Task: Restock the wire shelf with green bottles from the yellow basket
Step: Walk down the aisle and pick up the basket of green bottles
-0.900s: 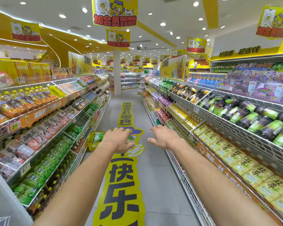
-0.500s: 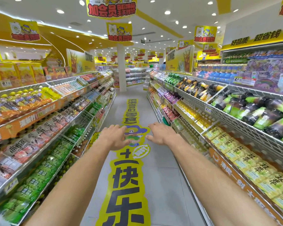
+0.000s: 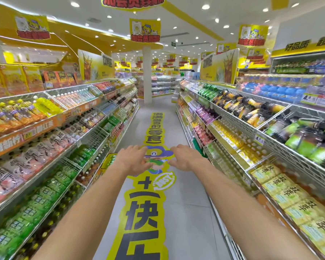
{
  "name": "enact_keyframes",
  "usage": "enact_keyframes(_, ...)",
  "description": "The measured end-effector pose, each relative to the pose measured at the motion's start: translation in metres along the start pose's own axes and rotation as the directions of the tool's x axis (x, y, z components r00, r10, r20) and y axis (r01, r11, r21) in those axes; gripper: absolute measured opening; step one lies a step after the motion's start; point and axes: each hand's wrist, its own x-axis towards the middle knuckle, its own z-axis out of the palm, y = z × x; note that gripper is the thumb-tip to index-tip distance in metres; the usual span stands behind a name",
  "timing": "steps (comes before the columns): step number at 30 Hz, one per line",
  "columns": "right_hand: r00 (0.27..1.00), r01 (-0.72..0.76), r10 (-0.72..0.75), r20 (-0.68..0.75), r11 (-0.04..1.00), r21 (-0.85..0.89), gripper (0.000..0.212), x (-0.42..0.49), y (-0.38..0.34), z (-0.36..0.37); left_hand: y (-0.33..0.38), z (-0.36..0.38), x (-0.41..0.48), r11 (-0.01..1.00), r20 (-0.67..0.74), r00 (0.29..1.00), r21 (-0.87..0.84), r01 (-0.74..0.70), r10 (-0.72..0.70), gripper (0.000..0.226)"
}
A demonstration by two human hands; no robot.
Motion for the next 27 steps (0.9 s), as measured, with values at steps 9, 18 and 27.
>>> enact_keyframes(9, 0.999, 0.016, -0.019, -0.045, 0.999, -0.049, 0.063, 0.168, 0.025, -0.003, -0.064, 0.028, 0.175, 0.999, -0.047, 0.999, -0.041, -0.016, 0.014, 0.077)
enact_keyframes(18, 0.993, -0.024, 0.015, -0.113, 0.996, -0.084, 0.063, 0.317, 0.067, -0.032, -0.116, 0.026, 0.349, 0.995, -0.141, 0.985, -0.021, -0.100, 0.096, 0.065)
enact_keyframes(27, 0.995, -0.024, 0.019, -0.097, 0.999, -0.048, 0.060, 0.474, 0.100, 0.009, -0.163, 0.081, 0.478, 0.996, -0.067, 0.995, -0.028, -0.079, 0.077, 0.068)
